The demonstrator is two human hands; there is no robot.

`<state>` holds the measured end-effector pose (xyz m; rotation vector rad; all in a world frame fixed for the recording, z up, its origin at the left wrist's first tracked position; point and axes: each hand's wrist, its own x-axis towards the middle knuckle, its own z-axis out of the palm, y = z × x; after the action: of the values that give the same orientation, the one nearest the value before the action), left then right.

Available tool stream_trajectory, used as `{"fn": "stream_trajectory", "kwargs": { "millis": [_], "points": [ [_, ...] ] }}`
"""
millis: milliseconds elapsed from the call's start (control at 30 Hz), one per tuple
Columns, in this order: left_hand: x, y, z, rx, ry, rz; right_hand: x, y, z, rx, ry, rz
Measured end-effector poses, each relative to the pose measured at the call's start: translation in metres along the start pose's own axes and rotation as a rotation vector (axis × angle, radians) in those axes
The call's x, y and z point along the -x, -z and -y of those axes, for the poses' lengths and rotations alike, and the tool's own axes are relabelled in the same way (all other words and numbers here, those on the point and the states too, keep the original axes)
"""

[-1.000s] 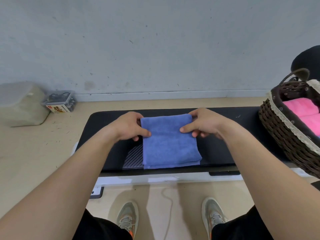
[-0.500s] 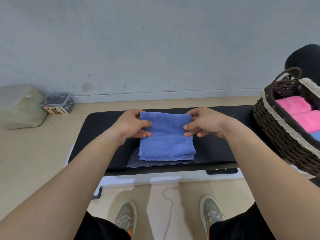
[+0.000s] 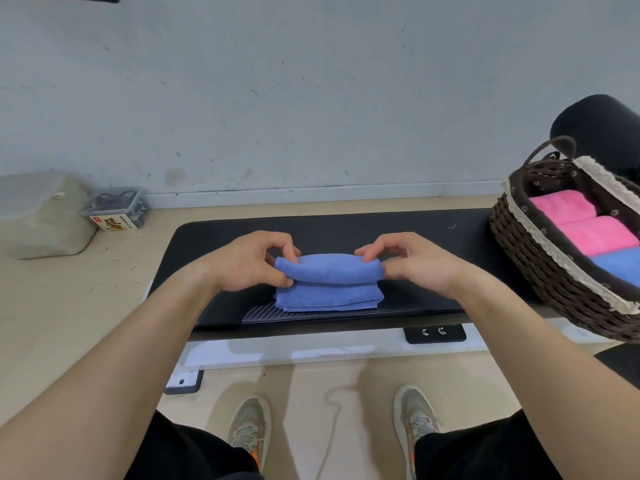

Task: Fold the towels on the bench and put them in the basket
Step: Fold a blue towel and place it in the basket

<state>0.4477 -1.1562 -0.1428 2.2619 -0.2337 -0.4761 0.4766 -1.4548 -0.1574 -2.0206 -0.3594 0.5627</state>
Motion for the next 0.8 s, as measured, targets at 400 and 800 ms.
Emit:
{"fn": "stream_trajectory", "kwargs": {
  "millis": [400, 800],
  "points": [
    [0.007, -0.016, 0.004, -0.314, -0.039, 0.008, 0.009, -0.05, 0.003, 0.452, 0.146, -0.368],
    [-0.009, -0.023, -0.019, -0.56, 0.053, -0.165, 0.007, -0.068, -0.009, 0.572, 0.181, -0.399]
  ]
}}
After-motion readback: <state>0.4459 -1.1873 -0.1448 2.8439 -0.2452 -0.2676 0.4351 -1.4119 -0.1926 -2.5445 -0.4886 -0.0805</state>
